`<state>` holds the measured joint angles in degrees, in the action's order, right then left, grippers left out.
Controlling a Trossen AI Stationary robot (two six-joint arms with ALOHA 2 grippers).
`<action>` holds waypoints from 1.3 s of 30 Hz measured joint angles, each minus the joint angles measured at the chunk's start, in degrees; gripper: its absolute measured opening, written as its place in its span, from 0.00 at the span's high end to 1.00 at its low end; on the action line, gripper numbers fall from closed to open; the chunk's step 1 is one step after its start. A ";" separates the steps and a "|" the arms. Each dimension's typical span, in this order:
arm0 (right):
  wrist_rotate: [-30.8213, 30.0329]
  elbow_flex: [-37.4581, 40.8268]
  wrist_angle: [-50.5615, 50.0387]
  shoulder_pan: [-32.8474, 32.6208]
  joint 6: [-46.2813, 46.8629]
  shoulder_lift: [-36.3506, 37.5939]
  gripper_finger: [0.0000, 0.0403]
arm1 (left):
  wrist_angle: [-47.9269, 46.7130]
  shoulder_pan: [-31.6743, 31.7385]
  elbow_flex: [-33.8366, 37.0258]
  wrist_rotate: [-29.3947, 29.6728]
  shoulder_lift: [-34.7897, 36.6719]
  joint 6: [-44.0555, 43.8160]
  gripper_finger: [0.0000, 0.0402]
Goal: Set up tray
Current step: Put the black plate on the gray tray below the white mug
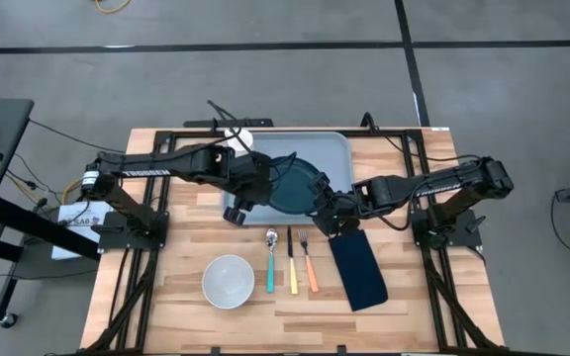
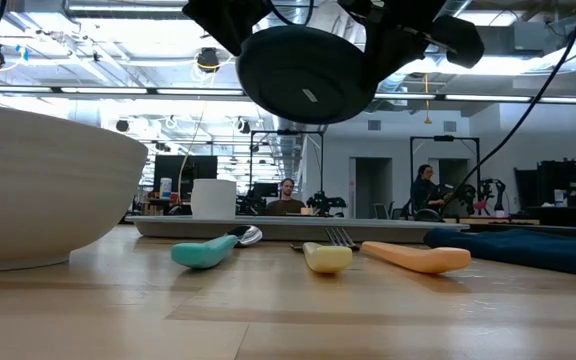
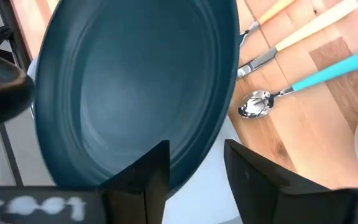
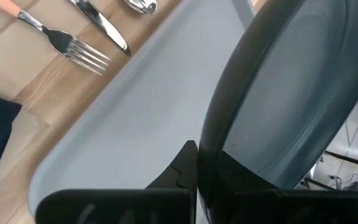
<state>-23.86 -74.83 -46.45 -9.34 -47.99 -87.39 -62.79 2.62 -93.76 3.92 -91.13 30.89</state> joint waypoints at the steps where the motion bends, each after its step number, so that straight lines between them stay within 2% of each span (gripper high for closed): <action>1: 0.00 0.00 0.00 0.00 -0.02 0.00 1.00 | -0.44 0.02 0.00 0.02 0.00 0.00 0.67; 4: 0.02 0.00 0.05 0.00 -0.04 0.00 1.00 | -0.82 0.04 0.00 0.05 0.00 0.01 0.76; 7: -0.04 0.00 0.14 0.00 -0.05 0.00 1.00 | -1.32 0.05 0.00 -0.22 0.00 1.65 0.93; 9: 0.00 0.00 0.27 0.00 -0.30 0.02 1.00 | -1.75 -0.01 0.00 -0.22 -0.04 2.49 0.96; 14: -0.26 0.00 0.30 0.02 0.38 0.02 0.98 | -1.58 -0.01 0.00 -0.47 -0.03 3.14 0.98; 20: -0.87 -0.02 1.55 0.09 4.66 0.02 0.88 | -0.84 -0.03 0.00 -0.79 -0.02 2.89 1.00; 28: -0.48 -0.02 2.35 0.07 5.44 0.00 0.78 | -1.34 -0.14 0.00 -0.33 -0.02 2.44 1.00; 39: -2.21 -0.02 2.09 -0.02 7.96 0.00 0.58 | -4.25 -0.32 0.28 1.49 -0.02 -0.08 1.00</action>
<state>-26.06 -74.85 -44.36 -9.36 -40.03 -87.39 -67.05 2.31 -93.48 5.42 -91.15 30.81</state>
